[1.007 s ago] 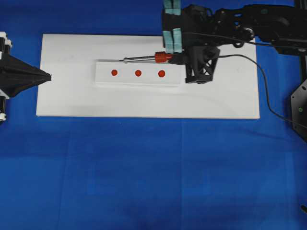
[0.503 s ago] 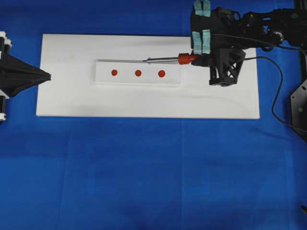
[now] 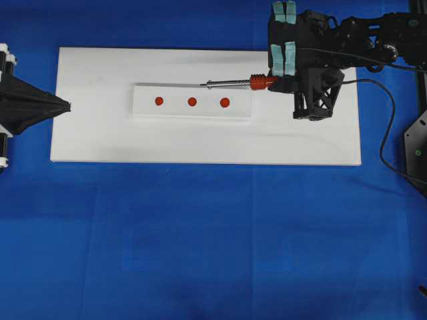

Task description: Touch the tip of the soldering iron to the mark.

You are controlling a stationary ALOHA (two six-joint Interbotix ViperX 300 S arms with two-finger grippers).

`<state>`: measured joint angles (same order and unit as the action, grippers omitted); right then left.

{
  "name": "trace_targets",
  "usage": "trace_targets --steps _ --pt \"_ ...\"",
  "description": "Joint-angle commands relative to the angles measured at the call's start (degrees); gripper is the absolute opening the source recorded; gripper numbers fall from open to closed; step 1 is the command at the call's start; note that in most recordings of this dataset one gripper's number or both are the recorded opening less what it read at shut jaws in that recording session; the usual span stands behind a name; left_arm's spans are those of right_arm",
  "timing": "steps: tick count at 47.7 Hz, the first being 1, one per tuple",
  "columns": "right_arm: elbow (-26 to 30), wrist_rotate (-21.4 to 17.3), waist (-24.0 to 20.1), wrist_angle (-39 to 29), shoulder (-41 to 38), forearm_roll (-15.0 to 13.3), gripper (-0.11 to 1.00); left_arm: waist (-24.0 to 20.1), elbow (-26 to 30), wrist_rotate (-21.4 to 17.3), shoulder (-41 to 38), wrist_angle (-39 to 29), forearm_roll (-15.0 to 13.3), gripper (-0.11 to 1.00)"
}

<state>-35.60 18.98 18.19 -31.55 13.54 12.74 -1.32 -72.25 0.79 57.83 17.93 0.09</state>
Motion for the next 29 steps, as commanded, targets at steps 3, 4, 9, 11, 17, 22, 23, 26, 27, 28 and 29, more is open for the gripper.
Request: trace_targets --steps 3,4,9,11,17,22,23,26,27,28,29 --pt "0.70 -0.09 0.18 0.44 1.23 -0.09 0.06 -0.09 0.53 0.00 -0.44 0.53 0.00 0.00" --pt "0.70 -0.09 0.18 0.44 1.23 -0.09 0.06 -0.09 0.53 0.09 -0.53 0.53 0.00 0.00" --pt "0.79 -0.09 0.18 0.44 1.23 -0.09 0.06 -0.09 0.62 0.09 -0.53 0.53 0.00 0.00" --pt "0.79 -0.09 0.18 0.44 1.14 -0.09 0.06 -0.09 0.53 0.00 -0.53 0.53 0.00 0.00" --pt "0.79 -0.09 0.18 0.44 1.14 -0.09 0.06 -0.09 0.53 0.00 -0.44 0.53 0.00 0.00" --pt "0.79 -0.09 0.18 0.44 1.05 -0.09 0.06 -0.09 0.62 0.09 -0.53 0.53 0.00 0.00" --pt "0.88 -0.09 0.18 0.44 1.05 -0.09 0.06 -0.09 0.62 0.00 -0.53 0.62 0.00 0.00" --pt "0.88 -0.09 0.18 0.53 0.79 -0.09 0.06 -0.09 0.62 0.00 -0.44 0.62 0.00 0.00" --pt "0.88 -0.09 0.18 0.53 0.70 -0.09 0.06 -0.09 0.62 0.09 -0.44 0.62 0.00 0.00" --pt "0.88 -0.09 0.18 0.70 0.44 -0.09 0.06 -0.09 0.62 0.09 -0.53 0.62 0.09 0.00" --pt "0.88 -0.09 0.18 0.79 0.26 -0.09 0.06 -0.09 0.62 0.00 -0.44 0.62 0.00 0.00"
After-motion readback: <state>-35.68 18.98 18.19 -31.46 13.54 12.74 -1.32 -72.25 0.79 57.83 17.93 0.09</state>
